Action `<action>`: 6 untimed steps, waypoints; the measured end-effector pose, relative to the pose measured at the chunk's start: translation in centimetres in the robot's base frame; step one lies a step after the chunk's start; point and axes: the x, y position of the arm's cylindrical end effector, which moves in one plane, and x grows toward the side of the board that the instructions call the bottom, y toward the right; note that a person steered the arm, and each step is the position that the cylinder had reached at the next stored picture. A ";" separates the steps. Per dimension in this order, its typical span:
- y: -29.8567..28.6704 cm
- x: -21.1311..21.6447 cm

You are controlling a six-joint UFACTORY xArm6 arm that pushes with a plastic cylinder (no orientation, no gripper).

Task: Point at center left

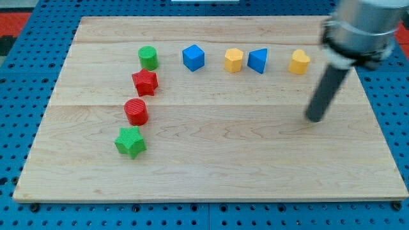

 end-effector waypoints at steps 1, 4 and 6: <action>-10.1 3.4; -42.3 5.8; -39.9 -8.0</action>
